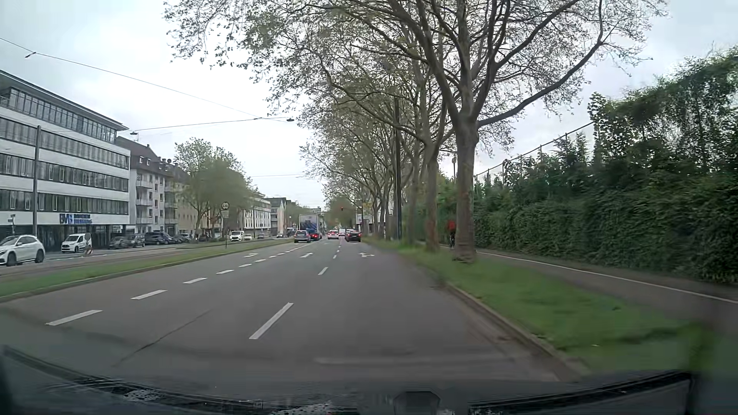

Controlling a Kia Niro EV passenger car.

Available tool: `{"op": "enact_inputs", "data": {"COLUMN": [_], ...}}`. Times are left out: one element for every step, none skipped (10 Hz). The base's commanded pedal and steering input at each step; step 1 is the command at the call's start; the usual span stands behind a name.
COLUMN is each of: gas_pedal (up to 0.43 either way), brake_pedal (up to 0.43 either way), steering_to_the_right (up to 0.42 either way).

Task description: Follow the waypoints while adhering to traffic rules and regulations

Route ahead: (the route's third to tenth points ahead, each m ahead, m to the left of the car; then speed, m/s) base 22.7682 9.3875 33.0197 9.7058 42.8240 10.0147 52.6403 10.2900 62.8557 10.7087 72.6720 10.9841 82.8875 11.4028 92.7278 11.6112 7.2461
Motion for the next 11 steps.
{"op": "enact_inputs", "data": {"gas_pedal": [0.059,0.059,0.059,0.059,0.059,0.059,0.059,0.059,0.059,0.059,0.059], "brake_pedal": [0.000,0.000,0.000,0.000,0.000,0.000,0.000,0.000,0.000,0.000,0.000], "steering_to_the_right": [-0.011,-0.012,-0.013,-0.013,-0.013,-0.014,-0.016,-0.016,-0.013,-0.013,-0.015]}}
